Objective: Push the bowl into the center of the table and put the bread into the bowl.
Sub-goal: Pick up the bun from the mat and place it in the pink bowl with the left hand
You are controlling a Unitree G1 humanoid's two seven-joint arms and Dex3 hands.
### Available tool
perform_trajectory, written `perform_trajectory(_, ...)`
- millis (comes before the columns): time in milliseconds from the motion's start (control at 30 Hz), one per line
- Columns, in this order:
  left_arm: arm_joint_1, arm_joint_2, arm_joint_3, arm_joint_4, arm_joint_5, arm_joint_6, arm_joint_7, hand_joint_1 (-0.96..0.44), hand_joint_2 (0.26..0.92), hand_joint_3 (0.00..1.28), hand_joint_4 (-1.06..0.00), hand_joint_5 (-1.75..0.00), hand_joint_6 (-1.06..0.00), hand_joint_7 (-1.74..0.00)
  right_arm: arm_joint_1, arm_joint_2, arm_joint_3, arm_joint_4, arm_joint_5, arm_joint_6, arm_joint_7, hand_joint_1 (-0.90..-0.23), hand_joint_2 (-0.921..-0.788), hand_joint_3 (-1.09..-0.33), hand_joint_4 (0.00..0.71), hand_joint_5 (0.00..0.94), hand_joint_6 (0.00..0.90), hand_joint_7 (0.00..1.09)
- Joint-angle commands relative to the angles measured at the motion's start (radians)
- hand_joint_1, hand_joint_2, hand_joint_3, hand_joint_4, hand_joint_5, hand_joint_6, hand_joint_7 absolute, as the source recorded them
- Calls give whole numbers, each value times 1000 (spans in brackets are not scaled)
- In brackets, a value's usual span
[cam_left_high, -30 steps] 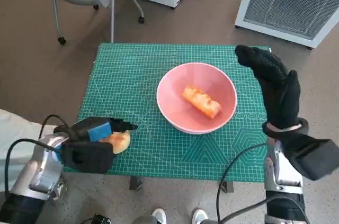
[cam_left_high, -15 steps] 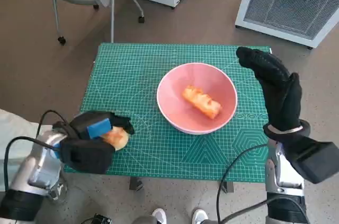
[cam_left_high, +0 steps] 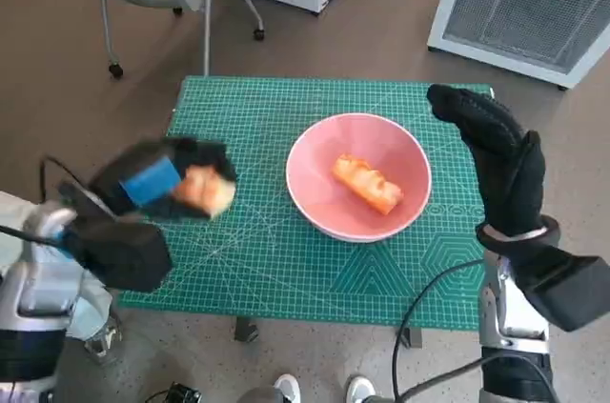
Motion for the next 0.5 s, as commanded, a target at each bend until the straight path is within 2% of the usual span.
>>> perform_trajectory(33, -92, -102, -29, -55, 16, 3, 76, 0, 921, 155, -617, -1291, -510, -1240, 13, 2, 2, 22, 1, 7, 8, -601, -921, -785, 240, 1, -1, 552)
perform_trajectory(233, -181, -191, -88, -59, 54, -2, 110, 0, 914, 105, -663, -1319, -621, -1046, 18, 1, 3, 19, 2, 5, 10, -598, -921, -788, 238, 0, -1, 544)
perform_trajectory(500, -282, -276, -192, -25, 92, 24, 65, 0, 919, 64, -711, -1231, -632, -1069, 32, 0, 1, -1, 6, 6, 12, -597, -921, -794, 238, 0, -1, 531)
